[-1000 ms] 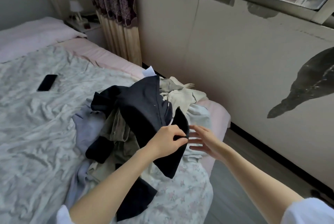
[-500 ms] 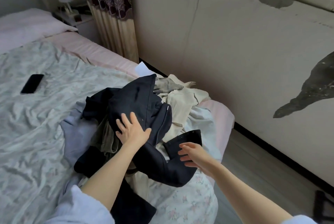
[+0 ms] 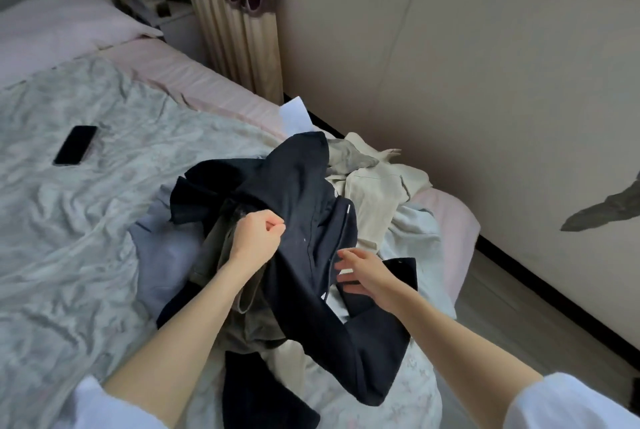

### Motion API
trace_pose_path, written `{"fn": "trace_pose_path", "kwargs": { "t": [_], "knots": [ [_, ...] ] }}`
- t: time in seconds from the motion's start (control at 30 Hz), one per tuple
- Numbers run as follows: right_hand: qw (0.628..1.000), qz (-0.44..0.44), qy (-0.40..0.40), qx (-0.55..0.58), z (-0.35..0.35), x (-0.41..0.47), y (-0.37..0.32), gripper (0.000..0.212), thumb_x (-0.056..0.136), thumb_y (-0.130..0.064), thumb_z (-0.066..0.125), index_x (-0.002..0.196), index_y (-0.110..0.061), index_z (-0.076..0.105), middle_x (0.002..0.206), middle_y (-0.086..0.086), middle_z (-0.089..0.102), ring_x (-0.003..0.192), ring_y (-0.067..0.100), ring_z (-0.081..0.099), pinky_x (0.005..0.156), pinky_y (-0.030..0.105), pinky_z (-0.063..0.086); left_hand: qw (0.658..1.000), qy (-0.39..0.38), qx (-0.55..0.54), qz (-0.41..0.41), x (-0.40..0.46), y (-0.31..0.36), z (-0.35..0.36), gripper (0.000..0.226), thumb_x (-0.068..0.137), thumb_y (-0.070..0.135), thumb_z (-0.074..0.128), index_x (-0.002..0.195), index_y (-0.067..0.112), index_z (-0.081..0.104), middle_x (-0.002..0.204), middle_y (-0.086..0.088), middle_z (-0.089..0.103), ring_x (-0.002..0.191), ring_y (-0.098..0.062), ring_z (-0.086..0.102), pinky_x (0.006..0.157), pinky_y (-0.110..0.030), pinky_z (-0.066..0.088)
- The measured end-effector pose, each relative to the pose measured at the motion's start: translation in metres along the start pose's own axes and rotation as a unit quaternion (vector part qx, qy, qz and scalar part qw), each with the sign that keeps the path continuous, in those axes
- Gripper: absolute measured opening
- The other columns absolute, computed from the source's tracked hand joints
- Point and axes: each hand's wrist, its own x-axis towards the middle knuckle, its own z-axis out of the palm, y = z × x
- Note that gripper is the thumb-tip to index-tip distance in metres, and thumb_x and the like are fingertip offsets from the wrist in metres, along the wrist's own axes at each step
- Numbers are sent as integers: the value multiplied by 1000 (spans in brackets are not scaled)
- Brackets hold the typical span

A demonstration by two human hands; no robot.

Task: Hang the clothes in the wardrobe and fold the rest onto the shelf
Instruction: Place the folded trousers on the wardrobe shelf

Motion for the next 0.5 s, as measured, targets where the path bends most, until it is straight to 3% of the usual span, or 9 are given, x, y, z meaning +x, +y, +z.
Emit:
{"fn": "trace_pose_path", "kwargs": {
  "t": [0.07,0.13,0.23,0.3,0.37,0.43,0.5],
  "knots": [
    [1000,-1,6,25,2,3,-10,32,97,-36,43,119,-17,55,102,-1,59,86,14,55,78,32,51,995,-69,-4,67,-22,11,-1,9,83,11,63,83,17,70,75,13,63,68,3,55,63,-9,38],
    [997,3,-16,75,1,6,-18,41,93,-50,46,116,-19,59,107,1,60,91,17,56,80,34,50,982,-136,9,134,-47,20,2,7,82,15,66,80,20,71,71,20,58,67,5,53,65,-12,40],
    [989,11,-87,123,-4,10,-30,48,85,-63,50,96,-20,68,84,2,63,77,18,58,78,35,49,952,-213,85,203,-78,22,10,8,83,23,64,84,24,72,72,21,54,74,0,49,77,-25,44],
    [992,6,-58,108,-1,11,-34,29,87,-45,60,93,-17,63,66,1,51,58,13,48,62,27,47,940,-226,124,223,-89,17,12,11,85,26,61,87,26,72,72,20,50,77,1,44,81,-25,41],
    [997,-22,2,80,7,13,-33,4,91,-15,58,87,-14,59,64,0,44,53,10,42,56,24,44,941,-226,128,217,-93,11,10,13,87,28,60,91,27,72,74,19,51,79,1,43,83,-25,41],
    [997,-55,20,55,13,10,-27,14,92,-5,50,82,-13,54,76,5,51,70,15,50,68,30,47,937,-231,153,213,-92,8,5,15,88,33,57,95,31,71,80,20,54,83,2,43,83,-25,40],
    [996,-89,15,-5,14,-3,-19,24,91,-1,49,72,-15,41,76,8,45,75,20,48,72,34,46,937,-203,181,220,-89,7,1,16,88,36,54,93,34,69,86,19,60,88,-1,46,82,-27,41]
  ]
}}
